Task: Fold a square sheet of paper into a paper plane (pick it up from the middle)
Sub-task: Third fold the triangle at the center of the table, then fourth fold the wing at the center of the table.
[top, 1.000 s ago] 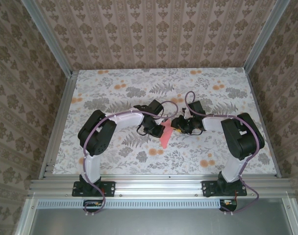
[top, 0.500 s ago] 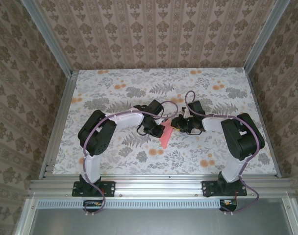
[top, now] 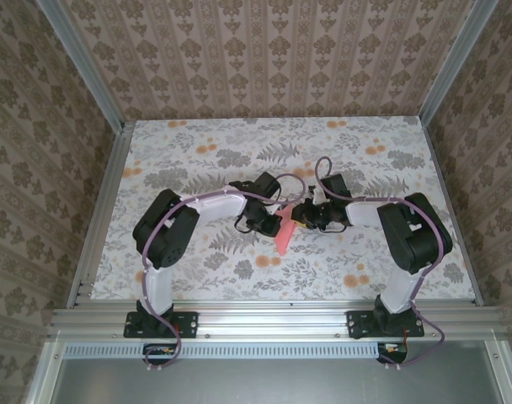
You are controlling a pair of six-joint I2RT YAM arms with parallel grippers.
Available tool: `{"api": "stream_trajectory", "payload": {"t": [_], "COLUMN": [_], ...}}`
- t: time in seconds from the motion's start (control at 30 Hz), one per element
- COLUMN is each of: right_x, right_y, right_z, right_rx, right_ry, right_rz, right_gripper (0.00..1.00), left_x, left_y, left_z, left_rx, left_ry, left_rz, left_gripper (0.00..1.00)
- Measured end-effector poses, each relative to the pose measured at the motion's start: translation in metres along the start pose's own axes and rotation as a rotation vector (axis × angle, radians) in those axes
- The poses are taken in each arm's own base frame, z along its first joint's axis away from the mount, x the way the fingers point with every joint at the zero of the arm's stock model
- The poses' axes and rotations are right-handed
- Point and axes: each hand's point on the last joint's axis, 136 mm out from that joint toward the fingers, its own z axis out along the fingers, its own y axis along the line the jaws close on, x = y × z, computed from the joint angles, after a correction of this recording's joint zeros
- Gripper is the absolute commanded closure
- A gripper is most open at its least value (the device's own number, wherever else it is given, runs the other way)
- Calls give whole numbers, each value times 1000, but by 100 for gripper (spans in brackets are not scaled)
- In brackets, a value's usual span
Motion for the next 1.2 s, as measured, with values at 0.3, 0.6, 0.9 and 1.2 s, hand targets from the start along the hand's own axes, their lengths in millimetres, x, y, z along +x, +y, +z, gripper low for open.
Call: {"api": "stream_trajectory", "payload": {"t": [0.3, 0.6, 0.9, 1.2], "right_x": [4, 13, 25, 28], "right_y": [-4, -3, 3, 3], "right_z": [2, -13, -19, -18], "right_rx": [3, -10, 17, 36], "right_ry": [13, -45, -128, -187], "right_rz": [8, 53, 98, 158], "right_gripper": [94, 98, 98, 98], "left_x": [-11, -12, 7, 25], "left_y": [-2, -12, -55, -73], "left_z": [-38, -75, -72, -42], "left_rx": [-10, -40, -111, -193], "left_ry": [-134, -278, -315, -286], "left_rz": [-38, -63, 38, 117], "left_gripper": [59, 47, 53, 55]}}
